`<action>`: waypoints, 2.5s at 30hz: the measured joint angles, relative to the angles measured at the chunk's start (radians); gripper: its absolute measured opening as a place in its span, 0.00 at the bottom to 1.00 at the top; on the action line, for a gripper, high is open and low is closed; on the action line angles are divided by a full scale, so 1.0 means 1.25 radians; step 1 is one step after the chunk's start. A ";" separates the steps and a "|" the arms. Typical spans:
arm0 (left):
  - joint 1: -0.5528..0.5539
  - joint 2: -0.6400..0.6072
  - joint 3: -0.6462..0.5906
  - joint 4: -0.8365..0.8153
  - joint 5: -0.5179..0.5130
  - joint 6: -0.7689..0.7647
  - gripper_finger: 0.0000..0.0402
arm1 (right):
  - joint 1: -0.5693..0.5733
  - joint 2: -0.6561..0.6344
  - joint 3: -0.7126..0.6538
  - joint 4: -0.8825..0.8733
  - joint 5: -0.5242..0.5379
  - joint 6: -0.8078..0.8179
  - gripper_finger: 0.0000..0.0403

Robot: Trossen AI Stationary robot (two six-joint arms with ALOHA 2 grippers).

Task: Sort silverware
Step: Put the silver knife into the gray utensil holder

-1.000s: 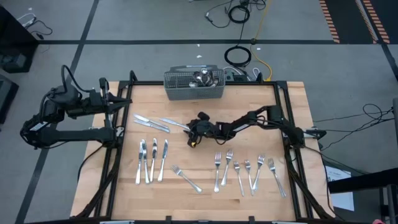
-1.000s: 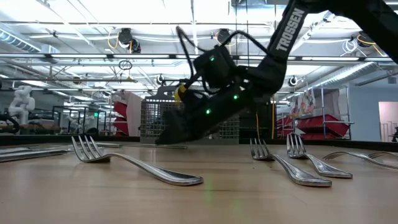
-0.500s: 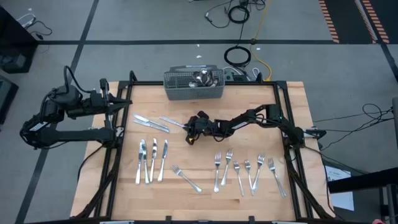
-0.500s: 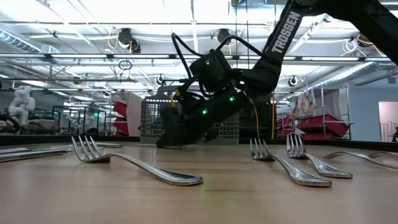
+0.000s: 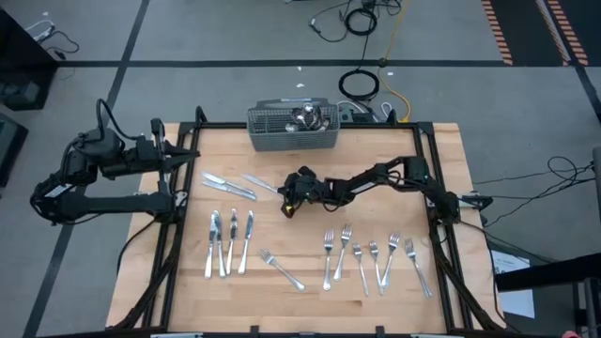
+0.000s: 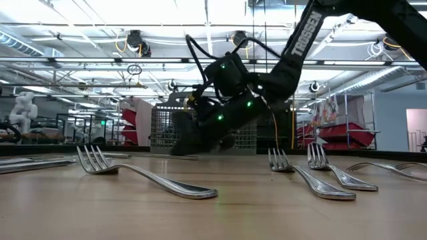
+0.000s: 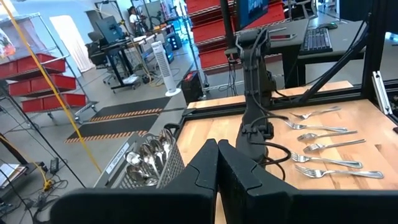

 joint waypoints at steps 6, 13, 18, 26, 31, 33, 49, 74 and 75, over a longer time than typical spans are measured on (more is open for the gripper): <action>0.000 0.000 0.000 0.000 0.000 0.000 0.03 | 0.002 -0.079 -0.004 -0.122 -0.014 -0.069 0.17; 0.000 0.000 0.000 -0.002 0.000 0.001 0.03 | 0.008 -0.083 -0.004 -0.137 -0.006 -0.019 0.39; 0.000 0.000 0.000 -0.003 0.001 0.001 0.03 | 0.032 -0.084 -0.003 -0.135 -0.009 -0.028 0.46; 0.000 0.000 0.000 -0.003 0.003 0.001 0.03 | 0.088 -0.084 -0.003 -0.117 0.065 -0.045 0.42; 0.000 0.000 0.000 -0.003 0.002 0.001 0.03 | 0.127 -0.108 -0.003 -0.113 0.157 -0.067 0.42; 0.000 0.000 0.000 -0.003 0.002 0.001 0.03 | 0.138 -0.130 -0.002 -0.113 0.188 -0.079 0.42; 0.000 0.000 0.000 -0.003 0.001 0.001 0.03 | 0.160 -0.090 -0.067 -0.048 0.246 0.018 0.42; 0.000 0.000 0.000 0.028 0.000 0.002 0.03 | 0.112 -0.055 -0.066 0.040 0.218 -0.060 0.42; 0.000 0.000 0.000 0.033 0.000 0.004 0.03 | 0.113 -0.043 -0.066 0.043 0.221 -0.046 0.42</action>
